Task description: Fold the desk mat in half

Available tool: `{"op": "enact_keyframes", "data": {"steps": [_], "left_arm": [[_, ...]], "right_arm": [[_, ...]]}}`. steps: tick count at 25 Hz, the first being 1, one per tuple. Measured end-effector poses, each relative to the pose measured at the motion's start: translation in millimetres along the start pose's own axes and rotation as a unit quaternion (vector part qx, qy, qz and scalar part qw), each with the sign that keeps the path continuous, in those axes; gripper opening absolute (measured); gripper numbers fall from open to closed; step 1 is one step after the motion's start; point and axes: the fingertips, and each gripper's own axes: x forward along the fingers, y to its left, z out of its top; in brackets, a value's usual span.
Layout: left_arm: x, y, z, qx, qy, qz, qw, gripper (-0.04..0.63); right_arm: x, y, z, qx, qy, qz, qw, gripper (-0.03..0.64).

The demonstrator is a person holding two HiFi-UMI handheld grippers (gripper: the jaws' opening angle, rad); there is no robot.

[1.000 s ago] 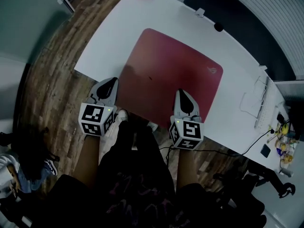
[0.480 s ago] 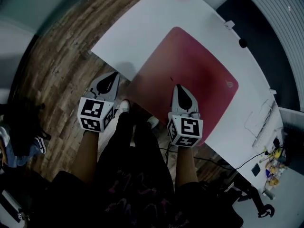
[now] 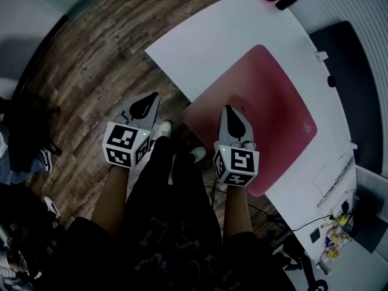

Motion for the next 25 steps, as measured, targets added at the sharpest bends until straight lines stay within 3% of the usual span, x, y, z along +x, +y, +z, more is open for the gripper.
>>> {"op": "enact_keyframes", "data": {"steps": [3,8,18,25], "left_arm": [[6,-8,-9,-0.009,0.013,-0.020,0.9997,0.000],[22,-29,-41,-0.012,0.068,-0.064,0.9956,0.040],[52,-68,-79,-0.042,0.137,-0.154,0.9777,0.204],[67,-85,-92,-0.065,0.172,-0.202,0.9618,0.256]], "right_arm": [[0,0,-7,0.002,0.007,-0.003,1.000,0.008],[-2,-9,-17,0.008,0.015,-0.018,1.000,0.008],[-7,-30,-33,0.011,0.029,-0.048,0.998,0.008],[-11,-43,-39,0.011,0.036,-0.065,0.997,0.008]]}}
